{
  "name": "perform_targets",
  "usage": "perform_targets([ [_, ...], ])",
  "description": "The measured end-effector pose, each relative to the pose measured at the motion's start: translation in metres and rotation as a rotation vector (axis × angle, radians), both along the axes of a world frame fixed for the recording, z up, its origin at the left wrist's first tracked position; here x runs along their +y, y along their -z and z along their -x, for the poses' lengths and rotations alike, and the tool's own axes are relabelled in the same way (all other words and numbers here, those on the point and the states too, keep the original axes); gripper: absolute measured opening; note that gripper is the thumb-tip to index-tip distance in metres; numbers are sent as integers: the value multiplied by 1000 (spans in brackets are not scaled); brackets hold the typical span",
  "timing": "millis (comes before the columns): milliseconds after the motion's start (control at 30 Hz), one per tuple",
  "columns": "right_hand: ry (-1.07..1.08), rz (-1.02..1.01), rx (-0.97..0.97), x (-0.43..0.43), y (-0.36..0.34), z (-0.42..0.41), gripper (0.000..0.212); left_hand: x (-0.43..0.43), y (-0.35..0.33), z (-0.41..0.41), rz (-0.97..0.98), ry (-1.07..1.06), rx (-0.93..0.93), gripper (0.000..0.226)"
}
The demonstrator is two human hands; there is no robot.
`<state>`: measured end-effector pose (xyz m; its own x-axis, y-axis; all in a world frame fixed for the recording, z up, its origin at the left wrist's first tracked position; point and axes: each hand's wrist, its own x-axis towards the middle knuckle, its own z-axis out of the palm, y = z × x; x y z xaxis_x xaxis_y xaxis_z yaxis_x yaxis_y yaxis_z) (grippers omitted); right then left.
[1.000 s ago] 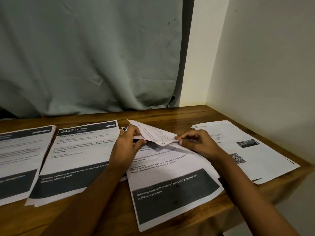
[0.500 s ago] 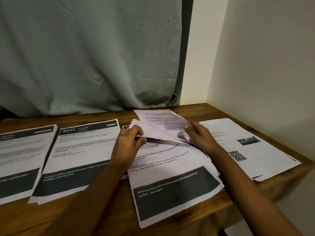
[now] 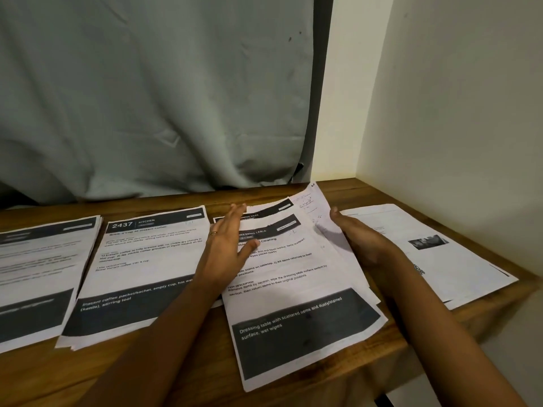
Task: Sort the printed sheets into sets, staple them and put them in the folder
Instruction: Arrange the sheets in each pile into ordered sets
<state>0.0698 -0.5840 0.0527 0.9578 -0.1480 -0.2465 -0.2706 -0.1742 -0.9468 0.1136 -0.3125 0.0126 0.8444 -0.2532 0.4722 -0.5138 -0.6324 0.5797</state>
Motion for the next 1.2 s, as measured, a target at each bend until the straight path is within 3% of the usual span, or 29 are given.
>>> perform_targets([
  [133, -230, 118, -38, -3, 2, -8, 71, -4, 0, -1, -16, -47, 28, 73],
  [233, -270, 152, 15, -2, 4, -15, 81, -3, 1, -1, -9, -61, 39, 69],
  [300, -270, 203, 7, 3, 4, -15, 73, -3, 1, -2, -1, -56, 17, 66],
  [433, -120, 211, -53, 9, 6, -14, 50, -2, 0, -1, 23, -67, -3, 61],
  [633, 146, 111, -228, 1, -5, -6, 51, 9, -5, -1, 183, -22, -6, 64],
  [733, 159, 76, -332, -8, -20, 1, 44, 9, -17, -1, 275, -32, 125, 85],
  [867, 210, -85, -453, -15, -41, 2, 47, -10, -48, 4, 478, 56, 369, 97],
  [967, 185, -132, -517, -13, -56, 1, 48, -23, -77, 3, 701, 160, 492, 79],
  [1067, 174, -133, -555, -5, -66, -1, 48, -31, -98, 0, 921, 302, 524, 46],
  [1200, 227, -113, -557, 5, -73, -3, 48, -33, -115, -1, 986, 354, 468, 31],
])
